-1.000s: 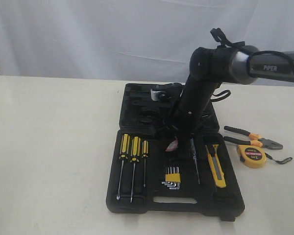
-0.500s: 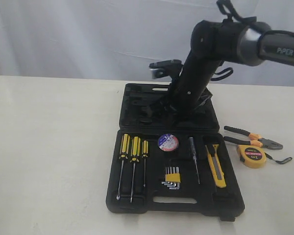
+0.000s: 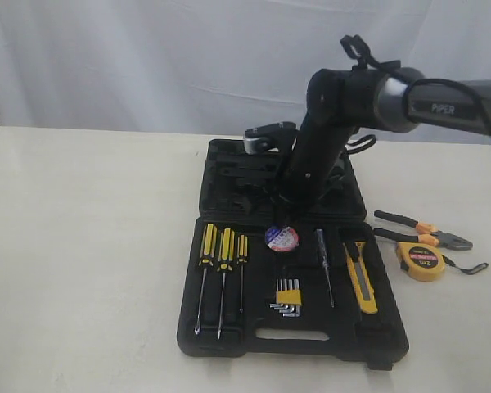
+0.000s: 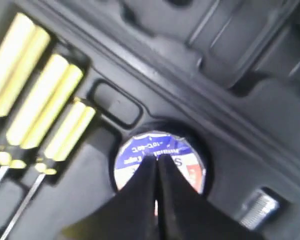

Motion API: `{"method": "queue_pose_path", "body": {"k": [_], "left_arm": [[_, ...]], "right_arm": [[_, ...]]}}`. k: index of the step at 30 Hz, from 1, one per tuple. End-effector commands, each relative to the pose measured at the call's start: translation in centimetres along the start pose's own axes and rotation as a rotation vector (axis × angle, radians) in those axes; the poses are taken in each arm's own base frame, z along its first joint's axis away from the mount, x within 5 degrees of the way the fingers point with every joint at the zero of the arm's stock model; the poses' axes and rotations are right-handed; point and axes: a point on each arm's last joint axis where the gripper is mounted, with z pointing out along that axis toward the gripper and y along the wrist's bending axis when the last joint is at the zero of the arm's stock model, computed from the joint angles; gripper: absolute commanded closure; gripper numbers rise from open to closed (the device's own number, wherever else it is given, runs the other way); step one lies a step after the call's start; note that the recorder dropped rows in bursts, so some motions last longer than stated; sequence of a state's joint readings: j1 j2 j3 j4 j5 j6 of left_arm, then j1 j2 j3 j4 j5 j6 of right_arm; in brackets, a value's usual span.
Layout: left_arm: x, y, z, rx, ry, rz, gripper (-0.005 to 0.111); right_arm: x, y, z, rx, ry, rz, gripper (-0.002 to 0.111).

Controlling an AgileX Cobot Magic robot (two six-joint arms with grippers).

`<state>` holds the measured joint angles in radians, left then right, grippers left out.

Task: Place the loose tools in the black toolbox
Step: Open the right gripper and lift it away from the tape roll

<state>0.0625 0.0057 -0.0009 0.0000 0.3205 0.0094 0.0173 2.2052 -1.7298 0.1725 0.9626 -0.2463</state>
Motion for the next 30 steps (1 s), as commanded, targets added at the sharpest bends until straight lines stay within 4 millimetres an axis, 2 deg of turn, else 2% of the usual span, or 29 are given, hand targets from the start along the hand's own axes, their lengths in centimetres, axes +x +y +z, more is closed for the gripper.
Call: {"method": "queue_pose_path", "body": {"k": [1, 3, 6, 11, 14, 16, 18, 20, 21, 23, 26, 30], "left_arm": [[0.0, 0.0, 0.0, 0.006, -0.006, -0.001, 0.107], [0.0, 0.0, 0.0, 0.006, -0.006, -0.001, 0.107], [0.0, 0.0, 0.0, 0.006, -0.006, -0.001, 0.107], [0.0, 0.0, 0.0, 0.006, -0.006, -0.001, 0.107], [0.0, 0.0, 0.0, 0.006, -0.006, -0.001, 0.107], [0.0, 0.0, 0.0, 0.006, -0.006, -0.001, 0.107], [0.0, 0.0, 0.0, 0.006, -0.006, -0.001, 0.107], [0.0, 0.0, 0.0, 0.006, -0.006, -0.001, 0.107], [0.0, 0.0, 0.0, 0.006, -0.006, -0.001, 0.107], [0.0, 0.0, 0.0, 0.006, -0.006, -0.001, 0.107], [0.0, 0.0, 0.0, 0.006, -0.006, -0.001, 0.107], [0.0, 0.0, 0.0, 0.006, -0.006, -0.001, 0.107]], "right_arm": [[-0.5, 0.2, -2.8, 0.018, -0.073, -0.024, 0.109], [-0.6, 0.2, -2.6, 0.021, -0.081, -0.020, 0.109], [-0.5, 0.0, -1.0, 0.018, -0.060, -0.007, 0.109], [0.3, -0.6, 3.0, 0.014, 0.029, 0.004, 0.109], [0.3, -0.6, 3.0, 0.014, 0.029, 0.005, 0.109], [-0.1, -0.4, 1.6, 0.020, -0.002, -0.008, 0.109], [-0.5, -0.2, -1.0, 0.036, -0.058, -0.022, 0.109], [-0.7, -0.1, -4.2, 0.071, -0.120, -0.043, 0.109], [-0.8, 0.0, -7.2, 0.111, -0.175, -0.058, 0.109], [-0.5, -0.5, -10.4, 0.163, -0.228, -0.061, 0.109], [0.6, -2.1, -14.1, 0.196, -0.275, -0.014, 0.109], [2.8, -5.9, -16.5, 0.219, -0.232, 0.163, 0.108]]}}
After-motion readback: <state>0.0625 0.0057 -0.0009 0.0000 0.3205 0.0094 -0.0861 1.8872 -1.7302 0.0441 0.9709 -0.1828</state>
